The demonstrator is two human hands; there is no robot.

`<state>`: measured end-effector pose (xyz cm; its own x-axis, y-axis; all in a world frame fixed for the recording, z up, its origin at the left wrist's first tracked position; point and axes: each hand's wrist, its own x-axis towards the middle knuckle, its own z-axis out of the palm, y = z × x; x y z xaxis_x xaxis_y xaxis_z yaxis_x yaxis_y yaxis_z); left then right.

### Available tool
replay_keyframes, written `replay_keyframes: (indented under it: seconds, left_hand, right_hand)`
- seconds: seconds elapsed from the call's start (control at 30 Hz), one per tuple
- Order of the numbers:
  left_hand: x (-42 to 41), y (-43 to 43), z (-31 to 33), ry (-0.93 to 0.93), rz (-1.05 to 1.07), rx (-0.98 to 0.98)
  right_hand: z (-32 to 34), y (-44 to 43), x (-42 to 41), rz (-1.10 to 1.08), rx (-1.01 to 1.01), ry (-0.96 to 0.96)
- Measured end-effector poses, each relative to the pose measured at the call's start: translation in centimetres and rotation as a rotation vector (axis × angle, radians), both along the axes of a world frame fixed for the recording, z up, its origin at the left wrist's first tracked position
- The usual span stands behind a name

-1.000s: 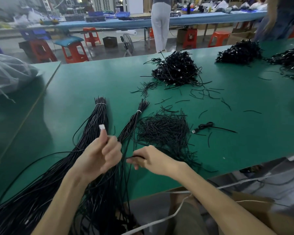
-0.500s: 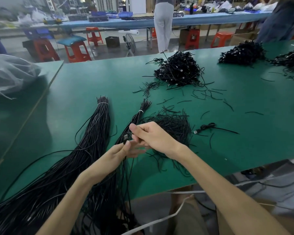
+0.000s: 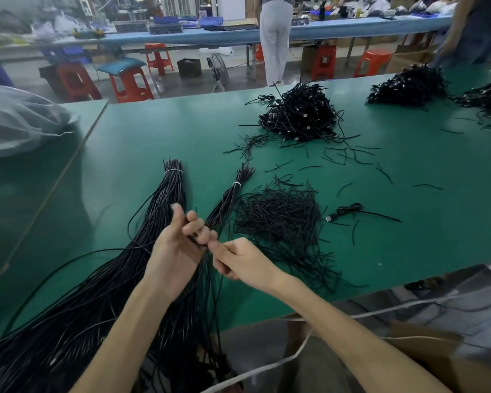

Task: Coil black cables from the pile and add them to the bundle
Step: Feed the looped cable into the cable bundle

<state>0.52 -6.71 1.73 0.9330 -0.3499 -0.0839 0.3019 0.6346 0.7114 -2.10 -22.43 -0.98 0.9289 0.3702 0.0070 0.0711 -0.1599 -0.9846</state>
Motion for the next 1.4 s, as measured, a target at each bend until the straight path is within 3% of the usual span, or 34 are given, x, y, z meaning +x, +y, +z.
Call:
replay_keyframes:
  seconds: [0.1, 0.2, 0.23, 0.33, 0.4, 0.5, 0.6, 0.8, 1.0, 1.07, 1.13, 1.2, 1.3, 1.4]
  left_hand:
    - [-0.2, 1.3, 0.4, -0.038, -0.08, -0.082]
    - [-0.7, 2.4, 0.2, -0.123, -0.237, 0.02]
    - [-0.8, 2.7, 0.2, -0.188, -0.313, 0.157]
    - [-1.5, 2.8, -0.4, -0.463, -0.554, 0.805]
    - [-2.0, 2.2, -1.1, -0.503, -0.654, 0.967]
    - [-1.7, 1.7, -1.9, -0.53, -0.464, 1.052]
    - [-1.0, 1.7, -2.9, -0.587, -0.14, 1.142]
    - [-1.2, 1.3, -3.9, -0.527, -0.024, 0.882]
    - [0.6, 1.4, -1.7, -0.133, 0.108, 0.093]
    - [0.4, 2.5, -0.4, -0.047, 0.026, -0.106]
    - [-0.2, 3.7, 0.6, -0.066, -0.14, -0.161]
    - [-0.9, 4.5, 1.0, -0.198, -0.256, 0.127]
    - [-1.8, 3.9, 0.3, -0.442, -0.401, 0.826]
    - [-2.5, 2.0, -0.8, -0.484, -0.288, 1.036]
  right_hand:
    - [-0.7, -0.7, 0.4, -0.016, -0.22, -0.109]
    - [-1.2, -1.3, 1.1, -0.047, -0.33, -0.115]
    - [-1.2, -1.6, 1.4, -0.061, -0.356, -0.125]
    - [-0.4, -2.2, 2.6, -0.083, -0.483, -0.195]
    - [0.4, -1.8, 3.1, -0.095, -0.537, -0.266]
    - [1.0, -0.5, 3.3, -0.133, -0.469, -0.33]
    - [1.1, 0.4, 3.1, -0.204, -0.273, -0.229]
    - [0.9, 0.7, 1.4, -0.242, -0.193, -0.25]
    - [-1.6, 2.0, -0.6, -0.145, 0.013, -0.074]
    - [-2.6, 1.7, -0.6, -0.161, -0.011, -0.056]
    - [-2.8, 0.9, -0.1, -0.218, -0.072, -0.071]
    - [-2.3, -0.1, 0.7, -0.275, -0.119, -0.113]
    - [-0.6, -0.8, 2.1, -0.34, -0.174, -0.203]
    - [1.5, -0.1, 2.5, -0.328, -0.238, -0.325]
